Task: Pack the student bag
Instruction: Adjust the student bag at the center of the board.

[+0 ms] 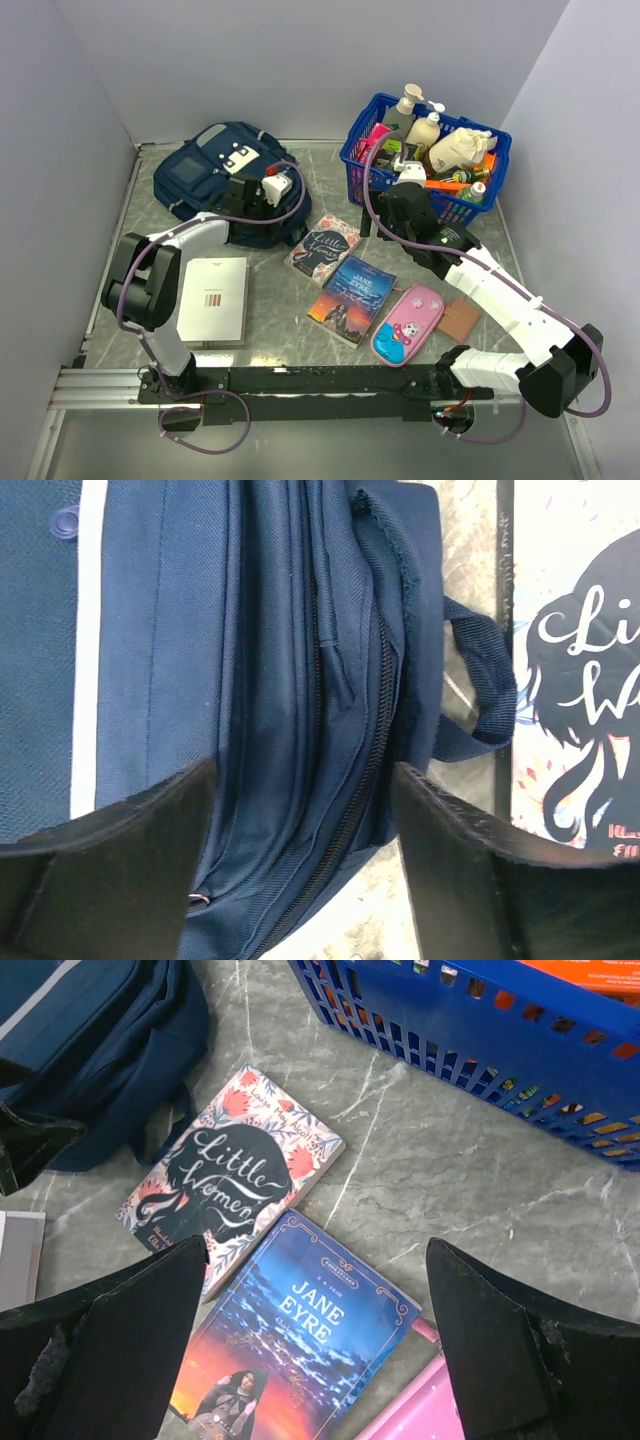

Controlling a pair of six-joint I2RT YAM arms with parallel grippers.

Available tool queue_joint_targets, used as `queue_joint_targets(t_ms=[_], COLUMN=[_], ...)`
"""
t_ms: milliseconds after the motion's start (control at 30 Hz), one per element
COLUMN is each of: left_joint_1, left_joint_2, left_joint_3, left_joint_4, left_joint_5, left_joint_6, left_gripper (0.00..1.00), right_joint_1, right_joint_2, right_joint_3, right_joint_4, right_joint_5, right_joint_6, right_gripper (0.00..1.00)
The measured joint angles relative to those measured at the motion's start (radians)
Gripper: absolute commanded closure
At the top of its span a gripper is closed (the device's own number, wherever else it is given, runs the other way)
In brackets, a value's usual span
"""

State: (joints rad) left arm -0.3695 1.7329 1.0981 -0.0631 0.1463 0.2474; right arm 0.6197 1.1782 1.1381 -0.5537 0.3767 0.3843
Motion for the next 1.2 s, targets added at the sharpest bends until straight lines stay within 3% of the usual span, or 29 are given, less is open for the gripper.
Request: queue_joint_targets(t_ms=[133, 267, 567, 767, 967, 1200], left_joint_1=[-0.005, -0.011, -0.018, 0.008, 0.031, 0.048], left_joint_2=[0.005, 0.042, 0.045, 0.002, -0.092, -0.197], left_joint_3=[0.002, 0.026, 0.122, 0.301, 0.449, 0.584], left_joint_4=[0.005, -0.003, -0.093, -0.200, -0.232, -0.400], left_joint_5=[-0.019, -0.027, -0.066, -0.065, -0.083, -0.072], left_joint_6=[0.003, 0.006, -0.003, -0.010, 0.004, 0.030], left_gripper=[0.60, 0.99, 0.99, 0.99, 0.99, 0.99], right_joint_1=[0.000, 0.000, 0.000, 0.000, 0.000, 0.000], right_joint_2=[-0.004, -0.024, -0.099, -0.153, -0.165, -0.183], right_joint_3=[-0.005, -0.033, -0.074, -0.114, -0.116, -0.116], right_joint_4=[0.003, 0.014, 0.024, 0.037, 0.037, 0.038], right_joint_5=[-0.002, -0.004, -0.005, -0.019, -0.027, -0.032], right_joint_6=[-0.002, -0.004, -0.004, -0.003, -0.004, -0.008], right_gripper=[0.03, 0.03, 0.04, 0.04, 0.04, 0.05])
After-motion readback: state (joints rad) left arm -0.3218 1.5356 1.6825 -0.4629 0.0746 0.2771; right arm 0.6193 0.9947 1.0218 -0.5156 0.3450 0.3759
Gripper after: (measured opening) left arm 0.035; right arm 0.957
